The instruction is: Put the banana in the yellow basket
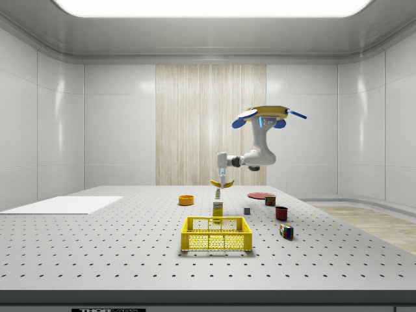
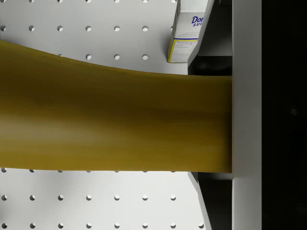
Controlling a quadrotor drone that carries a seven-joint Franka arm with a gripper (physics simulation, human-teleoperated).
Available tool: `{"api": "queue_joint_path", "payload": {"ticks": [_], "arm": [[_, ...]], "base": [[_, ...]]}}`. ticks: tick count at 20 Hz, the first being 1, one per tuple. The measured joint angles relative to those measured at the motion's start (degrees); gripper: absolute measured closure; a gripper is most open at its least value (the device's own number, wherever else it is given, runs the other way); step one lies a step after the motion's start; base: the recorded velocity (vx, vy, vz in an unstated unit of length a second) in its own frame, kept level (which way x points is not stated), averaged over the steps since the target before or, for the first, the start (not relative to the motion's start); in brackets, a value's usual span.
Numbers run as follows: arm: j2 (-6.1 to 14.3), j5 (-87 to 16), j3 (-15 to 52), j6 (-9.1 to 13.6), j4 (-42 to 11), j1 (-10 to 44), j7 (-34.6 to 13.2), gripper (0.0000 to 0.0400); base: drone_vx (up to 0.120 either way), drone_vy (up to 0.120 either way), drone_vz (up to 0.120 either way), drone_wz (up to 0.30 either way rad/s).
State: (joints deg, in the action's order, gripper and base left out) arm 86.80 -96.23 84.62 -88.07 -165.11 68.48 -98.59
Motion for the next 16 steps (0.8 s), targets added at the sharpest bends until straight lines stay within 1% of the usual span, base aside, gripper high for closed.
{"api": "queue_joint_path", "payload": {"ticks": [16], "arm": [[1.4,0.5,0.2,-1.3,0.0,0.1,-0.1,0.0205]], "base": [[0.000,0.120,0.000,0.000]]}}
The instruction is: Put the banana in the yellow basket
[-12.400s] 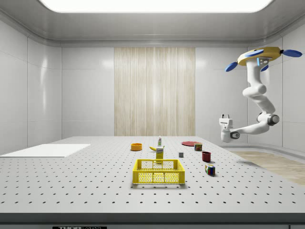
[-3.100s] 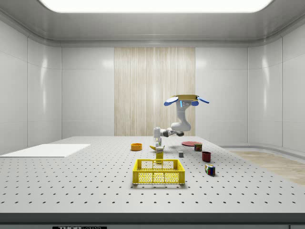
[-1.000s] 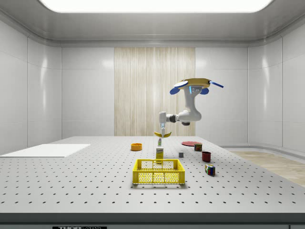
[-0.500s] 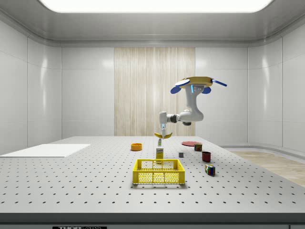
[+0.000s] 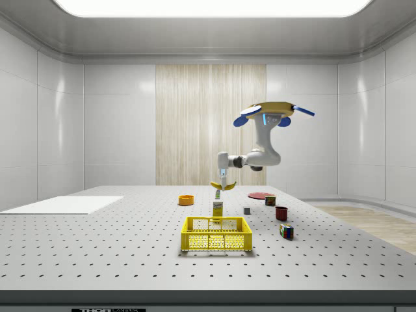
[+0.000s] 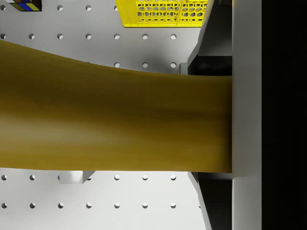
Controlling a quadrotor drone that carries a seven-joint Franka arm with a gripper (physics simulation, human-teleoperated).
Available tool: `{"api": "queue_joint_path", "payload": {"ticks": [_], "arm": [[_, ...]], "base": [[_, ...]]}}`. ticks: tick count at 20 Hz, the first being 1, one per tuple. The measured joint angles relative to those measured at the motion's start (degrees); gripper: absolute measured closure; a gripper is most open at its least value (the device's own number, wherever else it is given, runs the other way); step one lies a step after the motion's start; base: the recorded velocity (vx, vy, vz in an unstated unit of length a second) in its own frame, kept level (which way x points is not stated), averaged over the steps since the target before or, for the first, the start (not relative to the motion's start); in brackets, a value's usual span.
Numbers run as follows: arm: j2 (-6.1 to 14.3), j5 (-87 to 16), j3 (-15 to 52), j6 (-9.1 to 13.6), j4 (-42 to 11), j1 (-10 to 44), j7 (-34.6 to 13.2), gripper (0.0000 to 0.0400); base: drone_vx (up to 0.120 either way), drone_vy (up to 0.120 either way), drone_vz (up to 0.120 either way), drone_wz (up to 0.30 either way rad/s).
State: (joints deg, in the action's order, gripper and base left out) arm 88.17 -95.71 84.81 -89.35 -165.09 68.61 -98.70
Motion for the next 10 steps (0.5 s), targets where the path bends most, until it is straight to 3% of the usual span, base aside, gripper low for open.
{"api": "queue_joint_path", "payload": {"ticks": [5,10], "arm": [[0.4,0.1,0.0,-0.3,0.0,0.0,0.0,0.0205],[0.7,0.3,0.1,-0.6,0.0,0.1,-0.1,0.0205]], "base": [[0.000,0.120,0.000,0.000],[0.112,0.120,0.000,0.000]]}}
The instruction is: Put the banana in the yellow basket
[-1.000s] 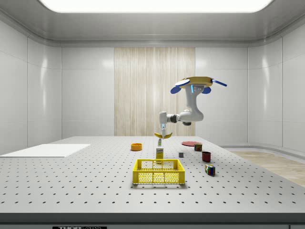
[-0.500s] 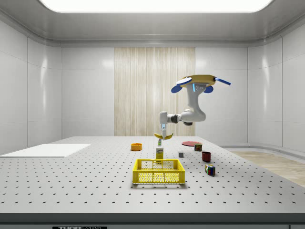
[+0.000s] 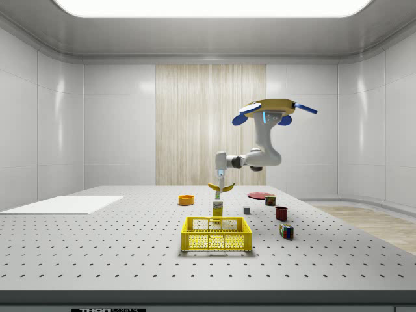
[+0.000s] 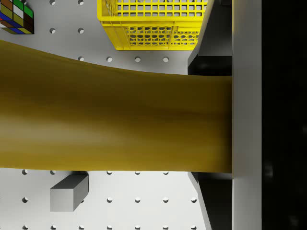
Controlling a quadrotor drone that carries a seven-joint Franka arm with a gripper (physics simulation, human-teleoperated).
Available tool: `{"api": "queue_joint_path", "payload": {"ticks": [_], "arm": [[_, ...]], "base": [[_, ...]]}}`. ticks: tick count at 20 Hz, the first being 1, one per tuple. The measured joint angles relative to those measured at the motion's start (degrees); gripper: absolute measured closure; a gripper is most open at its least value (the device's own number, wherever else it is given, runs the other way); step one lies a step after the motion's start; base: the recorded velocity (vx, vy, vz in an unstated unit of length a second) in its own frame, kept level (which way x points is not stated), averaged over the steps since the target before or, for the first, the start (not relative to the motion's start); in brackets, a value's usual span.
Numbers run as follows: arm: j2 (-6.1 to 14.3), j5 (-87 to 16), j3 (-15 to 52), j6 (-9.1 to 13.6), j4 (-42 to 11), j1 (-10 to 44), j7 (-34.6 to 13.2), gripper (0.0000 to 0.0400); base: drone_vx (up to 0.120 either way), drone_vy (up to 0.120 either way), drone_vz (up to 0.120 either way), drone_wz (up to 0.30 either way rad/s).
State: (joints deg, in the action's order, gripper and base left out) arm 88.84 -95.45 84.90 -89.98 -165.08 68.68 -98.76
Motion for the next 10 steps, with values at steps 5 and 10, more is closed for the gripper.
{"api": "queue_joint_path", "payload": {"ticks": [5,10], "arm": [[0.3,0.1,0.0,-0.3,0.0,0.0,0.0,0.0205],[0.6,0.2,0.1,-0.5,0.0,0.1,0.0,0.0205]], "base": [[0.080,0.120,0.000,0.000],[0.000,0.120,0.000,0.000]]}}
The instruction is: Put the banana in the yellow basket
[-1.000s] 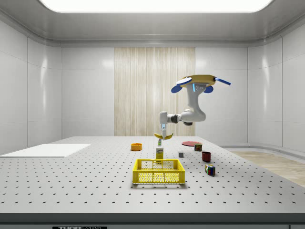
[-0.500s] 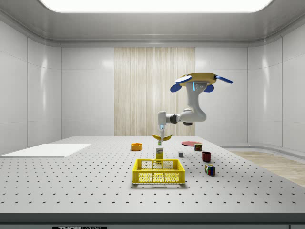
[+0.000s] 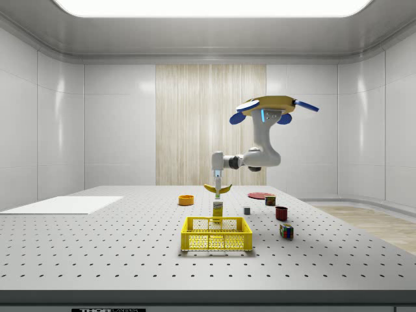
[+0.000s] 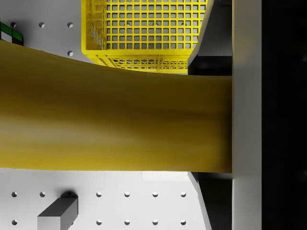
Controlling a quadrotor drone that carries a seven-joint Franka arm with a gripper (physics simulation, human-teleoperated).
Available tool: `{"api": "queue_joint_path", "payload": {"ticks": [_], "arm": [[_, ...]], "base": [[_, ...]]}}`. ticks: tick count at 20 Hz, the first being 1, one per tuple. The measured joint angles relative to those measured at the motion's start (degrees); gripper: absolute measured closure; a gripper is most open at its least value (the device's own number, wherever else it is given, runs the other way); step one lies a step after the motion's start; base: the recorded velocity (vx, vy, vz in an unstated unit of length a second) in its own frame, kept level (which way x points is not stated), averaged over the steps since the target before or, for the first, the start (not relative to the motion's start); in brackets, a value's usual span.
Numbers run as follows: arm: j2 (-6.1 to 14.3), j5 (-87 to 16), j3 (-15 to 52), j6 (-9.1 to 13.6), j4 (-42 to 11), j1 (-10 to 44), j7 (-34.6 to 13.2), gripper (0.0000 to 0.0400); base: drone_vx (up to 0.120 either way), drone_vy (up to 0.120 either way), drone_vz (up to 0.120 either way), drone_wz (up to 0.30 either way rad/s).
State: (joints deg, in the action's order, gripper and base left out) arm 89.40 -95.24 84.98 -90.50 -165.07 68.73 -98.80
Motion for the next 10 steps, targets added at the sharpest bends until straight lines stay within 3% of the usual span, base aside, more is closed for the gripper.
{"api": "queue_joint_path", "payload": {"ticks": [3,7,10], "arm": [[0.1,0.1,0.0,-0.1,0.0,0.0,0.0,0.0205],[0.3,0.1,0.0,-0.3,0.0,0.0,0.0,0.0205],[0.4,0.2,0.1,-0.4,0.0,0.0,0.0,0.0205]], "base": [[0.013,0.120,0.000,0.000],[0.120,0.120,0.000,0.000],[0.000,0.120,-0.107,0.000]]}}
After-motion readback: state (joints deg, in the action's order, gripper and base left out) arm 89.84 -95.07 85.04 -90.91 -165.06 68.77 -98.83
